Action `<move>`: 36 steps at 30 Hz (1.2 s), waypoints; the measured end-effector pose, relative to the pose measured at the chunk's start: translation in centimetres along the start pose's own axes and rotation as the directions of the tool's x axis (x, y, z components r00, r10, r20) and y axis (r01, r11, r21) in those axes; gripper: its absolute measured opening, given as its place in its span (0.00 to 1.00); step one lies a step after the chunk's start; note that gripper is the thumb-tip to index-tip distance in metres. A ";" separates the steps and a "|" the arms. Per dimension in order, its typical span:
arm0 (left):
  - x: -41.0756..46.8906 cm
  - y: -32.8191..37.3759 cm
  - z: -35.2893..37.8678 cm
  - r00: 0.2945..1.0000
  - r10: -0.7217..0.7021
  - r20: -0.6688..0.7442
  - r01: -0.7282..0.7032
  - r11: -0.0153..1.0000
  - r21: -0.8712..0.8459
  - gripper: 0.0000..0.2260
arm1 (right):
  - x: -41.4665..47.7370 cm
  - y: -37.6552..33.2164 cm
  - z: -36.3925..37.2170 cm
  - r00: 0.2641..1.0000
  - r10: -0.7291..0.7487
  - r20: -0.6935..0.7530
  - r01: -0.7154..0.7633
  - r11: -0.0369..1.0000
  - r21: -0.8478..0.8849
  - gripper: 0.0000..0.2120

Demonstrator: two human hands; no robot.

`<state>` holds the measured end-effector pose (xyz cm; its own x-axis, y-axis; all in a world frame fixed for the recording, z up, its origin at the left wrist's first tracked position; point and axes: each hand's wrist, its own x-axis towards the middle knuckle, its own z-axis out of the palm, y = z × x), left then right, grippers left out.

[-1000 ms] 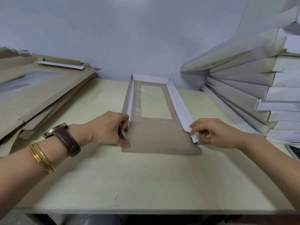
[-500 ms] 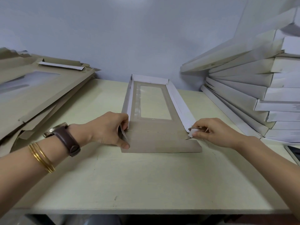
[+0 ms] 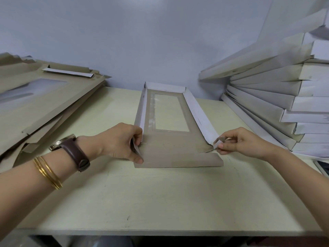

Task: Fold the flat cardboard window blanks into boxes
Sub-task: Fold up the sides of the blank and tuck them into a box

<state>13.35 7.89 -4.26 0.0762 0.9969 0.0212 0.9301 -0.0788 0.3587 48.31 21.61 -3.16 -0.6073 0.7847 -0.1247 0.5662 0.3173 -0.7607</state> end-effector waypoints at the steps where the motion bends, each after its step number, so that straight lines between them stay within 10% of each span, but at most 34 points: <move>1: 0.0 0.0 0.0 1.000 -0.002 -0.001 0.002 1.000 0.003 0.20 | 0.0 0.0 0.1 1.000 0.016 -0.005 -0.016 0.999 0.030 0.05; 13: 0.0 0.0 0.0 1.000 -0.002 0.001 0.002 1.000 0.016 0.20 | 0.7 0.4 0.7 0.977 0.136 -0.164 -0.118 0.986 0.116 0.12; 19: 0.2 0.0 0.0 1.000 -0.017 0.001 0.017 1.000 0.009 0.21 | 1.2 -0.6 2.7 0.914 -0.049 -0.404 -0.040 0.977 -0.207 0.13; 25: 0.1 0.0 0.0 1.000 -0.017 -0.006 0.017 1.000 0.005 0.25 | 1.8 -1.8 5.3 0.907 -0.293 -0.302 0.034 0.766 -0.642 0.17; 36: -0.1 0.6 -0.7 0.999 -0.035 0.032 0.035 0.999 0.009 0.22 | 0.7 -1.6 5.7 0.921 -0.360 -0.149 0.136 0.655 -0.743 0.03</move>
<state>13.65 7.72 -3.43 0.0549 0.9983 -0.0216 0.9353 -0.0438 0.3513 43.86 18.61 -5.68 -0.6800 0.6879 0.2539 0.7027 0.7102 -0.0421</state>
